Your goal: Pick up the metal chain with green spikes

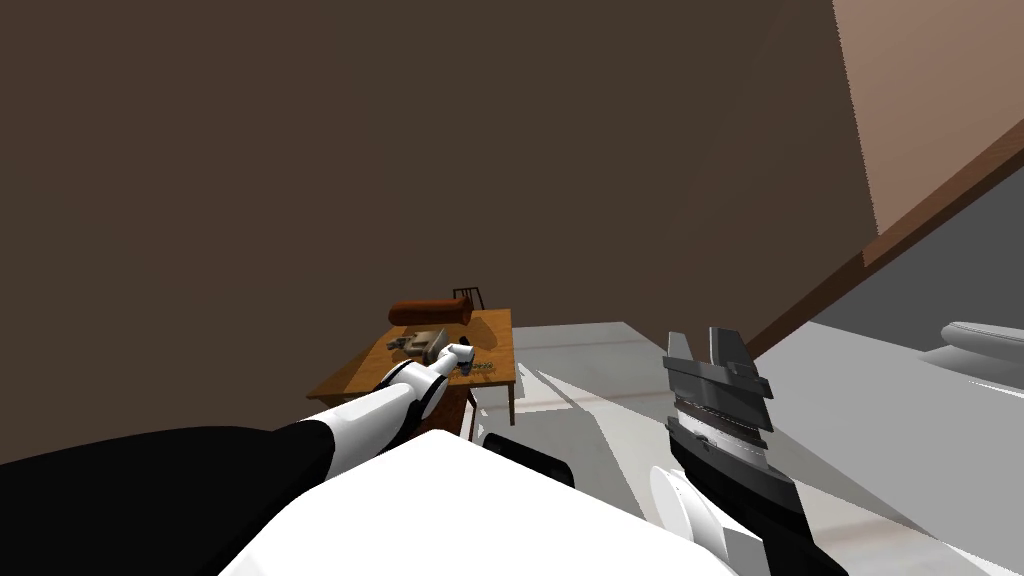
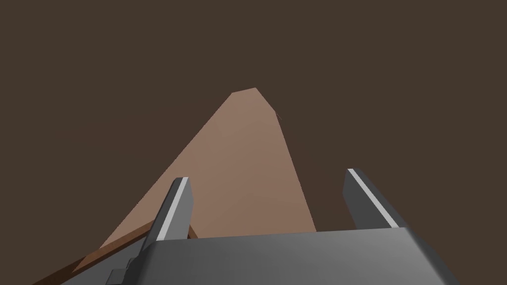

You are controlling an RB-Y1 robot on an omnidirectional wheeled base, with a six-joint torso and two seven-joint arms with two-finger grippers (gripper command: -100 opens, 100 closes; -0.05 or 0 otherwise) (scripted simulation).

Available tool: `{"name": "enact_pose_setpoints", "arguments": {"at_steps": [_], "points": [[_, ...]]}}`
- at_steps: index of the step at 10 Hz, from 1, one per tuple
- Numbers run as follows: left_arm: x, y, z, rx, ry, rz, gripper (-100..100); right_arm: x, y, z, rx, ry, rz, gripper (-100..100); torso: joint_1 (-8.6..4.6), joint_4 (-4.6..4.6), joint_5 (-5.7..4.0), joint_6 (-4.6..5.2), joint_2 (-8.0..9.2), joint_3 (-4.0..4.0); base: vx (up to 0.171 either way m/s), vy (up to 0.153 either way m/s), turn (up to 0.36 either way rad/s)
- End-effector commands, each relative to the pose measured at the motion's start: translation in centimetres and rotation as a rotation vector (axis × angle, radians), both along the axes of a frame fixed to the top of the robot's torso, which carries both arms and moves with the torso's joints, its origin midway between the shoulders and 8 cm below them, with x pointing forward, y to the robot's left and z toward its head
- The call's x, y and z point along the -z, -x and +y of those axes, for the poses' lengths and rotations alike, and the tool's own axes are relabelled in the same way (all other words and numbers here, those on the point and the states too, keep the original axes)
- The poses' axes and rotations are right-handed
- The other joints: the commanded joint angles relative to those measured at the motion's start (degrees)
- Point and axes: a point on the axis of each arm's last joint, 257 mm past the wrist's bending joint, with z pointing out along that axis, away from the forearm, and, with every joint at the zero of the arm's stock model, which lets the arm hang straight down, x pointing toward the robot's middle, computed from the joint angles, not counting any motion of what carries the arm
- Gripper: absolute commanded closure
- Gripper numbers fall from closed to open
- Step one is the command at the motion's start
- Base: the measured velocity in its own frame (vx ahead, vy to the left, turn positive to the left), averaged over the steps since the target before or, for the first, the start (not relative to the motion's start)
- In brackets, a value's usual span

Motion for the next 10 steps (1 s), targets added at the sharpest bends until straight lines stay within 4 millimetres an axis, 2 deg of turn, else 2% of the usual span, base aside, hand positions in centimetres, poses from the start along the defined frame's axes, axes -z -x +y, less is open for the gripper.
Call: {"name": "enact_pose_setpoints", "arguments": {"at_steps": [1,4,6,7,8,10], "points": [[0.9,0.8,-0.2,0.000,0.000,-0.001,-100,0.0,0.0,0.0,0.000,0.000,0.000,0,0.00,0.00,0.00,0.00,0.00,0.00,0.042,0.016,-0.003],[1.1,1.0,-0.2,0.000,0.000,-0.001,-100,0.0,0.0,0.0,0.000,0.000,0.000,0,0.03,-0.02,0.01,0.00,-0.11,-0.06,0.032,0.010,0.000],[2.2,2.0,-0.5,0.000,0.000,-0.001,-100,0.0,0.0,0.0,0.000,0.000,0.000,0,0.03,-0.02,0.01,0.00,-0.11,-0.06,0.053,0.017,-0.002],[2.0,1.8,-0.5,-0.001,0.001,0.002,-100,0.0,0.0,0.0,0.000,0.000,0.000,0,0.07,-0.04,0.02,0.00,-0.20,-0.11,0.033,0.012,-0.001],[2.0,1.8,-0.5,0.000,0.000,-0.001,100,0.0,0.0,0.0,0.000,0.000,0.000,0,0.04,-0.03,0.01,0.00,-0.13,-0.08,0.000,0.000,0.000],[2.1,1.9,-0.5,-0.002,0.001,0.001,100,0.0,0.0,0.0,0.000,0.000,0.000,0,0.00,0.01,-0.01,0.04,-0.03,-0.01,0.000,0.000,0.000]]}}
